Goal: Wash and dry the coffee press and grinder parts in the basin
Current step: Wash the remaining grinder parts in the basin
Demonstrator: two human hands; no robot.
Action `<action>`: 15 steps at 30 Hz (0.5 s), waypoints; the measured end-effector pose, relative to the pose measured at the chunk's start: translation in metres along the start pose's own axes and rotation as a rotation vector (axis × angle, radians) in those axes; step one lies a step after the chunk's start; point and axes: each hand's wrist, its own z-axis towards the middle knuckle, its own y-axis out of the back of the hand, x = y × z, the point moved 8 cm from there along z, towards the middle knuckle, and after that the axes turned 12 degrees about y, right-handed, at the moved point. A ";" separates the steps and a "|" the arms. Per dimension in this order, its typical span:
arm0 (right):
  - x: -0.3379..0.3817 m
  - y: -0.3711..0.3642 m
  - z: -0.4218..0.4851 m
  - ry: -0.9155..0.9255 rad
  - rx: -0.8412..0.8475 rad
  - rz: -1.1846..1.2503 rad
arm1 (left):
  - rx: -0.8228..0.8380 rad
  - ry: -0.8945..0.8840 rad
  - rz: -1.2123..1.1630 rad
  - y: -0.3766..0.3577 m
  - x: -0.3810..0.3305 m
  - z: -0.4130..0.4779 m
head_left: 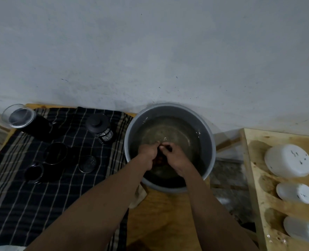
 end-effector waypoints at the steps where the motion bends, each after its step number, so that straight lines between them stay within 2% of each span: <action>1: -0.001 0.002 0.000 -0.005 0.007 -0.023 | -0.016 -0.010 0.012 0.001 0.000 -0.001; 4: -0.004 0.015 0.002 -0.054 -0.116 -0.074 | -0.002 -0.054 0.064 -0.002 0.001 -0.001; 7: -0.005 0.021 -0.008 -0.231 -0.217 0.130 | 0.065 -0.053 0.077 -0.008 0.005 -0.003; 9: -0.002 0.019 -0.014 -0.274 -0.115 0.168 | 0.031 -0.076 0.075 -0.003 0.003 0.000; 12: -0.002 0.014 -0.012 -0.221 0.086 0.053 | -0.009 -0.080 0.022 0.003 -0.001 -0.001; 13: -0.003 0.015 -0.009 -0.204 0.075 0.023 | 0.007 -0.058 0.007 0.001 0.001 -0.002; 15: -0.010 0.020 0.003 -0.172 -0.056 -0.004 | 0.066 0.009 0.009 -0.007 0.007 -0.003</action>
